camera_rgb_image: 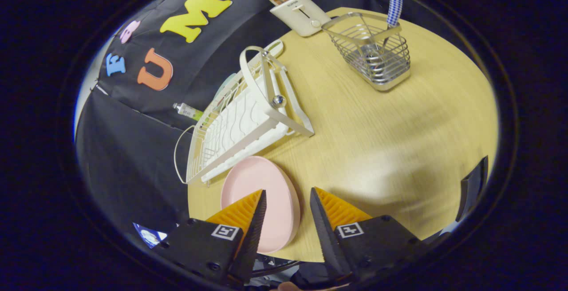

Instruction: Take the plate from the dish rack, then take the spoon from the basket and place it into the plate.

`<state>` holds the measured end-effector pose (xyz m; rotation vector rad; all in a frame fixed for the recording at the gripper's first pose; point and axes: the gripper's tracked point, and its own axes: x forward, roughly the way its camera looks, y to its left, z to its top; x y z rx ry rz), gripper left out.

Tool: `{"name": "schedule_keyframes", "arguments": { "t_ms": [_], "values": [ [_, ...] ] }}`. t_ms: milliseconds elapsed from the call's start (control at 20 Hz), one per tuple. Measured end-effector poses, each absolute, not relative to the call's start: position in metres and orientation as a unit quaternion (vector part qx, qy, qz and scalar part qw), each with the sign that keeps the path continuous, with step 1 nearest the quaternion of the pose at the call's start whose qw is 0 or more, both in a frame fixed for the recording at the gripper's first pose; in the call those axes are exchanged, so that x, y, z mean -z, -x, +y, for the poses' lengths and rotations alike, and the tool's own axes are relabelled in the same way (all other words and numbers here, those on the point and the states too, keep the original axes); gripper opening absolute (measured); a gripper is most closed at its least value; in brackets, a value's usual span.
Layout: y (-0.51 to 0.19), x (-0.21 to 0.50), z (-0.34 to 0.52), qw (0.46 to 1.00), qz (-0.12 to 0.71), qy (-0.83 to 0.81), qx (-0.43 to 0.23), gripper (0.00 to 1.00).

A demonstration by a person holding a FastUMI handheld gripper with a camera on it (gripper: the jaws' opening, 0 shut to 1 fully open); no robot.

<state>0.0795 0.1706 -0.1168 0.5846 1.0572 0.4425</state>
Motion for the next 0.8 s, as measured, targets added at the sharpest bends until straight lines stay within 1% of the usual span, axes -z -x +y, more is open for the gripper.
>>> {"name": "schedule_keyframes", "arguments": {
  "t_ms": [50, 150, 200, 450, 550, 650, 800],
  "values": [
    [-0.08, 0.113, 0.167, 0.812, 0.478, -0.263, -0.207, 0.72],
    [-0.079, 0.104, 0.155, 0.834, 0.451, -0.244, -0.204, 0.8],
    [-0.079, 0.101, 0.149, 0.842, 0.441, -0.237, -0.203, 0.83],
    [-0.076, 0.077, 0.112, 0.89, 0.368, -0.194, -0.187, 0.86],
    [-0.08, 0.066, 0.091, 0.918, 0.324, -0.16, -0.166, 0.86],
    [-0.087, 0.055, 0.068, 0.943, 0.278, -0.12, -0.138, 0.89],
    [-0.099, 0.037, 0.038, 0.969, 0.211, -0.073, -0.109, 0.91]
  ]
}}
